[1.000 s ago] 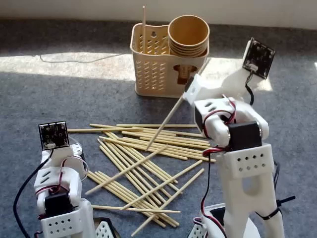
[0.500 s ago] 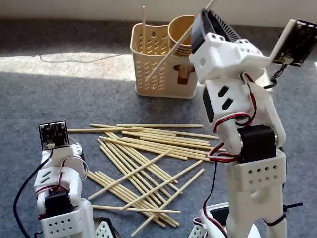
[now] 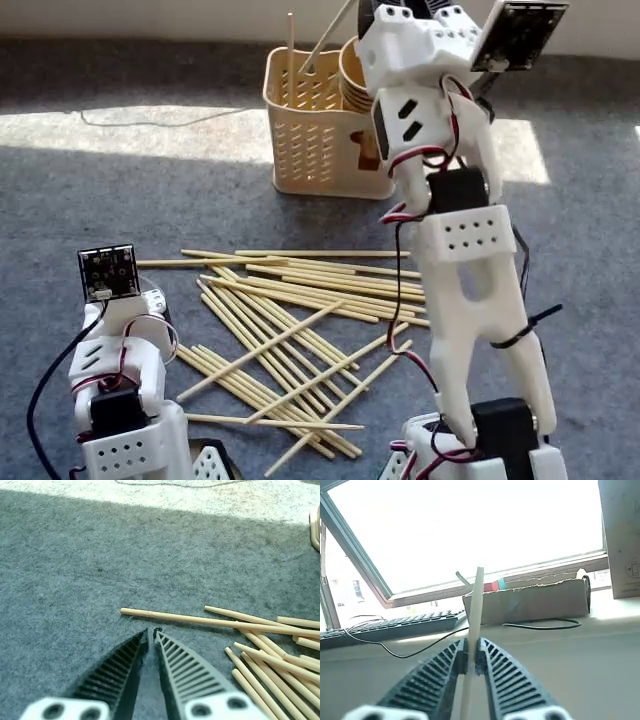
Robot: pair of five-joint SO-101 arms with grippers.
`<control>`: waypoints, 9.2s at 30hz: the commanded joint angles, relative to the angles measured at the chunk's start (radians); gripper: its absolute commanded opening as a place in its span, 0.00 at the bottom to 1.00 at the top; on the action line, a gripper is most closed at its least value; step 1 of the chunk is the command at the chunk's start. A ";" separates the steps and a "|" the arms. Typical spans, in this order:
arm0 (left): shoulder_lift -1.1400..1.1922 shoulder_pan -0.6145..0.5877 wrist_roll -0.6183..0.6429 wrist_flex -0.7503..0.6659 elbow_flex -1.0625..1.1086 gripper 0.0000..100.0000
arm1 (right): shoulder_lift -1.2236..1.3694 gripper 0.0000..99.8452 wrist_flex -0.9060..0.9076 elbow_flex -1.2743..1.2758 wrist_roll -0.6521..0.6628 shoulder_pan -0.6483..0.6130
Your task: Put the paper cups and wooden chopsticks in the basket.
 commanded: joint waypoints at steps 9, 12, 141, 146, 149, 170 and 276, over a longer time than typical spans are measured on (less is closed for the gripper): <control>-0.010 -0.015 -0.006 0.000 -0.005 0.04 | 0.101 0.01 -0.076 -0.031 0.021 -0.007; -0.010 -0.015 -0.006 0.000 -0.005 0.04 | 0.119 0.01 -0.068 -0.030 0.021 -0.007; -0.010 -0.015 -0.089 0.000 -0.004 0.04 | -0.162 0.01 1.153 0.392 -0.400 -0.364; -0.010 -0.013 -0.089 0.000 -0.004 0.04 | -0.286 0.01 1.153 0.343 -0.313 -0.349; -0.010 -0.013 -0.089 0.000 -0.004 0.04 | -0.308 0.01 1.153 0.266 -0.242 -0.343; -0.010 -0.010 -0.089 -0.003 0.005 0.04 | -0.289 0.01 0.460 -0.054 0.158 -0.222; -0.010 -0.008 -0.089 0.000 0.007 0.04 | -0.305 0.13 1.090 0.854 -0.255 -0.067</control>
